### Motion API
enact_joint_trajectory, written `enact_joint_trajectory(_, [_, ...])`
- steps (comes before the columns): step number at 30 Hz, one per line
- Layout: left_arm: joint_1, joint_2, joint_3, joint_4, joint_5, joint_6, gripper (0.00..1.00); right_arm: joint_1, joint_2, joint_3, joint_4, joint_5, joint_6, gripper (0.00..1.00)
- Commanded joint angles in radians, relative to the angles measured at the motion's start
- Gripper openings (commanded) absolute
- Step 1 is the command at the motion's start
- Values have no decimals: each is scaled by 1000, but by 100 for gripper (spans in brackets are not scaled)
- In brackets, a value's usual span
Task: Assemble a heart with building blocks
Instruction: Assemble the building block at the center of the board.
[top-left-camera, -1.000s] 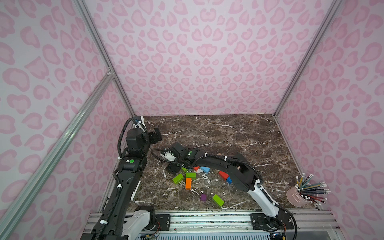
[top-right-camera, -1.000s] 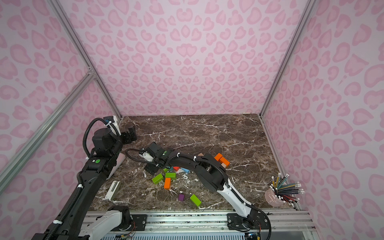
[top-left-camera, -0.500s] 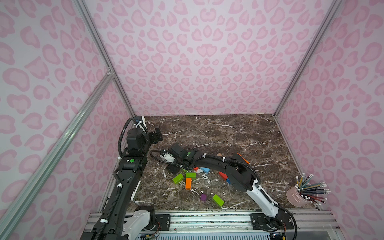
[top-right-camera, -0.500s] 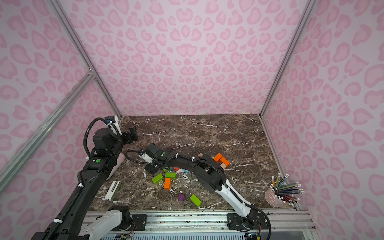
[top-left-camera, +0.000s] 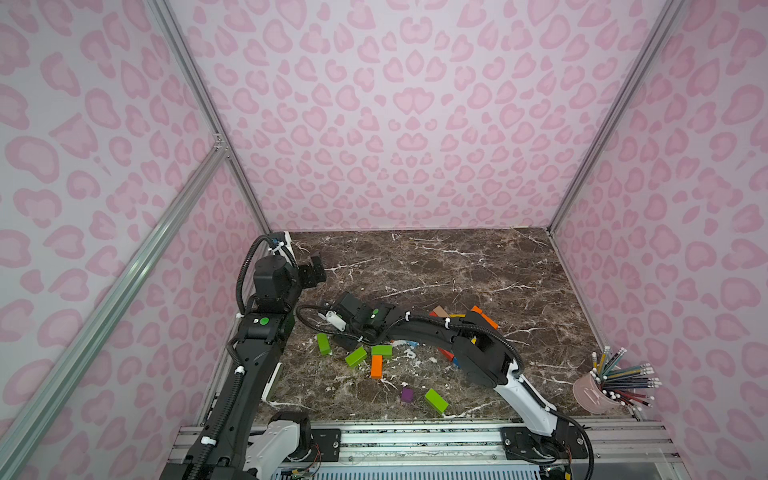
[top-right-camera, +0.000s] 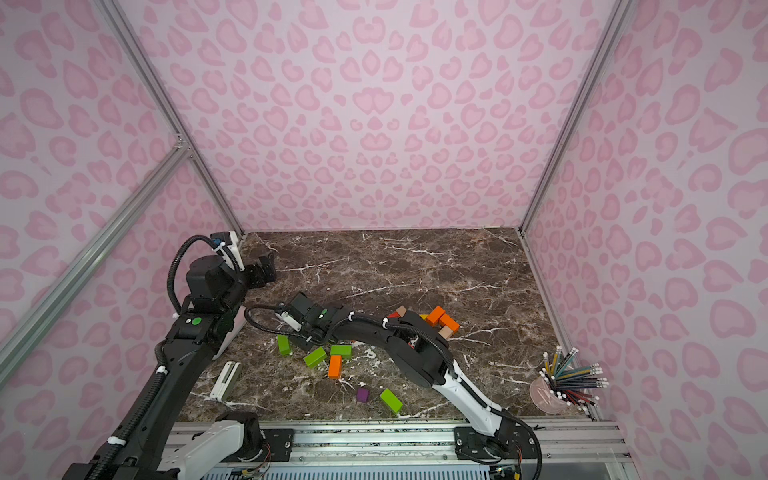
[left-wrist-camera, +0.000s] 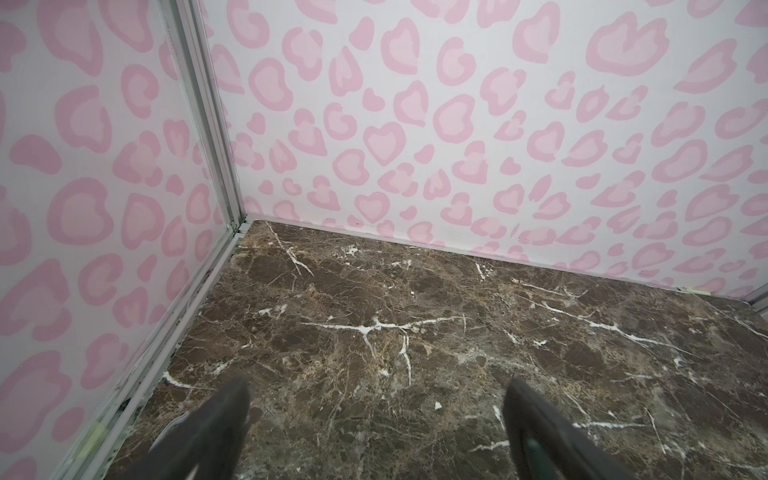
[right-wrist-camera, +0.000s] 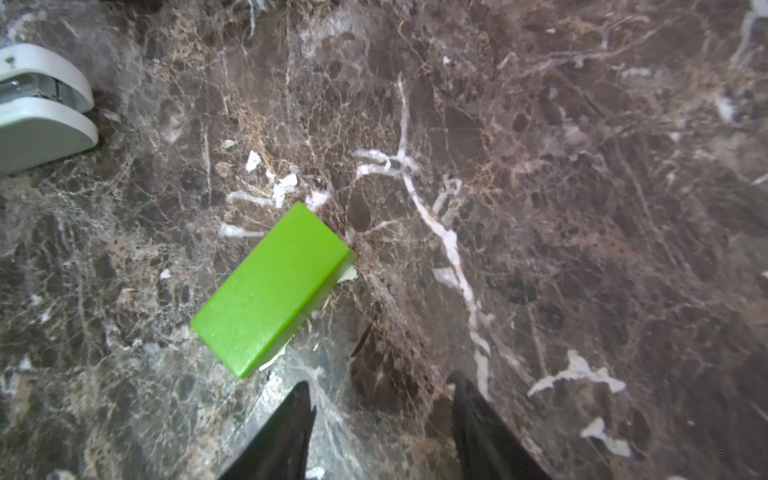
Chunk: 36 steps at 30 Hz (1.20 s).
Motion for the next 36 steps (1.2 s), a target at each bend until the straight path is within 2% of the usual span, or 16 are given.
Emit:
enact_joint_trajectory(1, [2,-6,3,41,-4,1,97,2,-26,5,27,-1,13,59])
enact_joint_trajectory(6, [2,6,27,-36,-73,-4,97,2,-60,-33,50,-20,25,61])
enact_joint_trajectory(10, [2,-5,32,-133,-117,-25,98,-2,-164,-134,108,-36,35,62])
enact_joint_trajectory(13, [2,-10,35,-210,-129,-74,100,-4,-238,-229,156,-55,42,63])
enact_joint_trajectory(18, [2,-8,6,-306,-79,-160,95,-8,-388,-423,232,-62,61,65])
enact_joint_trajectory(25, [-2,-33,-142,-302,53,-308,85,-33,-631,-706,339,-91,123,68])
enact_joint_trajectory(31, [-27,-38,-266,-275,52,-381,82,-66,-793,-856,395,-101,162,70])
enact_joint_trajectory(36, [-48,25,-327,-221,30,-404,83,-92,-868,-922,399,-109,164,70])
